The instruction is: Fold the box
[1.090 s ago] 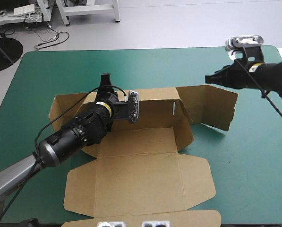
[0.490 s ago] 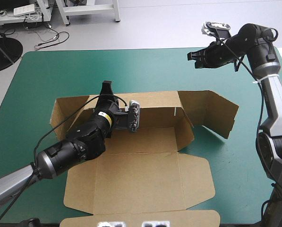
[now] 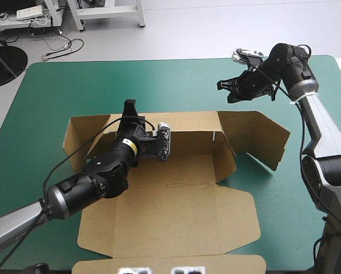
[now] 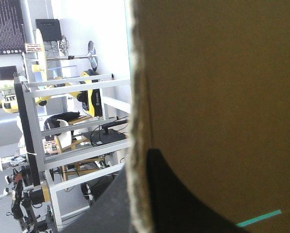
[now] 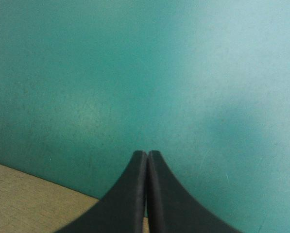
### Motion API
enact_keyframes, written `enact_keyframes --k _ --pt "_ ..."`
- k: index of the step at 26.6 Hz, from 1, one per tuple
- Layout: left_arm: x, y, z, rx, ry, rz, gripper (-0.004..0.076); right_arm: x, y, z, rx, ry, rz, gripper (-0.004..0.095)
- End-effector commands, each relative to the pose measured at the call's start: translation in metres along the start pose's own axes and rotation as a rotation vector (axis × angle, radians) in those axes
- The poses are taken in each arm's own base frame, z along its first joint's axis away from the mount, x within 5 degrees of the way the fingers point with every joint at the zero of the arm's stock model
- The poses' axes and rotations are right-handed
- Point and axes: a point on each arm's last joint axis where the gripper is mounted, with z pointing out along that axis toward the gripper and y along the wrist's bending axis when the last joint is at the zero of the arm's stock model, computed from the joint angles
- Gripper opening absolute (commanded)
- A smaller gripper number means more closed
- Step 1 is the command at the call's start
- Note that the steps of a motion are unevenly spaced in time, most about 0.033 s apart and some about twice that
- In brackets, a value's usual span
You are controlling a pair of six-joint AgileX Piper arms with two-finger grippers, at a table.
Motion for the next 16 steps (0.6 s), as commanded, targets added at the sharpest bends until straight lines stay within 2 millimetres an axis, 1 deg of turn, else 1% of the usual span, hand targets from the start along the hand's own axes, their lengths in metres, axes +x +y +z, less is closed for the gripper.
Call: enact_keyframes --k 1,6,11,13,16 --pt "0.003 0.018 -0.013 -0.079 -0.015 -0.011 -0.0010 0.009 0.018 -0.039 -0.023 -0.061 -0.031 -0.0015" --pt "0.005 0.018 -0.013 -0.077 0.004 -0.012 -0.0010 0.027 0.019 -0.052 -0.013 -0.049 -0.033 -0.0015" --pt "0.005 0.018 -0.013 -0.075 0.008 -0.017 -0.0010 0.047 0.025 -0.066 -0.040 -0.041 -0.064 -0.0015" --pt "0.005 0.018 -0.013 -0.076 0.009 -0.027 -0.0010 0.061 0.028 -0.074 -0.042 -0.034 -0.069 -0.0020" --pt "0.005 0.018 -0.013 -0.076 0.009 -0.029 -0.0010 0.079 0.031 -0.078 -0.072 -0.014 -0.078 -0.0020"
